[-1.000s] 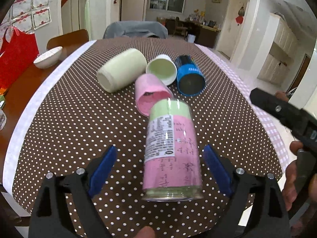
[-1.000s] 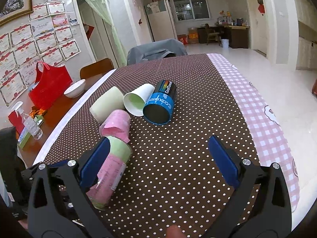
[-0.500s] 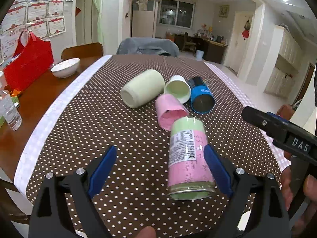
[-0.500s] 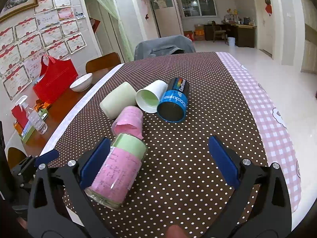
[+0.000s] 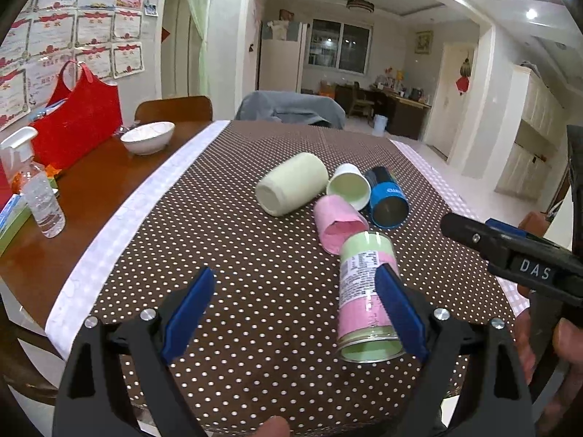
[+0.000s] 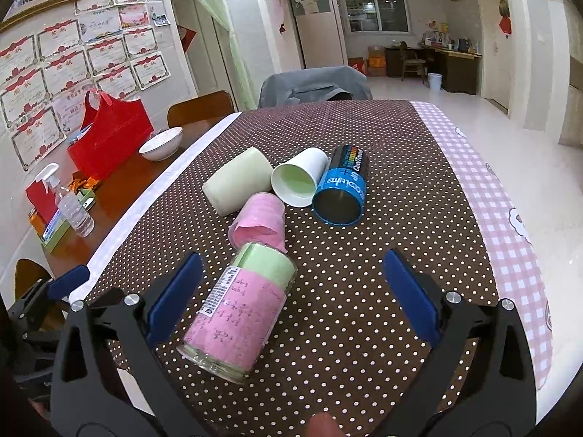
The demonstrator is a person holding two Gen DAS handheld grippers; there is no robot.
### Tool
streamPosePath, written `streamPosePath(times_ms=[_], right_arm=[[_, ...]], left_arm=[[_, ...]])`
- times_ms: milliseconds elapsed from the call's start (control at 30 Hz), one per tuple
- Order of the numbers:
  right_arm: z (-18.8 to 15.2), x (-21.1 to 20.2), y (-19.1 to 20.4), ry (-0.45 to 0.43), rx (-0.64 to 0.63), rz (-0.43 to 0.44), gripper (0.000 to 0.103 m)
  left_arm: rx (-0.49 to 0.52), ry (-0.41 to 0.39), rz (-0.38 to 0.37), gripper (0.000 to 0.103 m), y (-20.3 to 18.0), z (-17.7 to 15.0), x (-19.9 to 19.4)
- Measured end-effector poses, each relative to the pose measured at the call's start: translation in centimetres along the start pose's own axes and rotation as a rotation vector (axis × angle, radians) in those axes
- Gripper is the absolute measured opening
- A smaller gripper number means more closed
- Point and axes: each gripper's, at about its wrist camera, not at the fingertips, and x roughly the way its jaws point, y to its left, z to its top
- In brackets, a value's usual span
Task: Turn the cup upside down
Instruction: 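Lift the container with the left tool and pull it back from the cups, then grasp the container with the right tool and rotate it upright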
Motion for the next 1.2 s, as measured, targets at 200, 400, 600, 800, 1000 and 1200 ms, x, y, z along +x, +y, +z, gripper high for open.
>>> streamPosePath(times_ms=[200,400,600,800,1000,1200], right_arm=[[0.0,1.0,0.5,0.086,0.011,0.023,0.097],[-0.1,2.9,0.6,0.221,0.06,0.055,0.097],[0.2,5.3,1.2,0.305,0.072,0.054,0.097],[-0.3,8.6,0.8,0.428,0.157,0.114,0.097],[0.1,10.1,0.0,0.479,0.247,0.135,0.097],[0.6,12.0,0.6,0.525,0.265,0.132,0.094]], left_arm=[[-0.008,-0.045,0.027,0.088,0.8,-0.1,-1.1],[-0.008,-0.073,0.051,0.088,1.7,-0.3,-1.4],[-0.022,-0.071,0.051,0.088,3.0,-0.5,-1.3],[-0.018,-0.05,0.056,0.088,3.5,-0.7,-0.5],[-0.025,-0.04,0.05,0.088,3.8,-0.9,-0.1],[-0.029,-0.031,0.038,0.088,3.9,-1.1,0.2]])
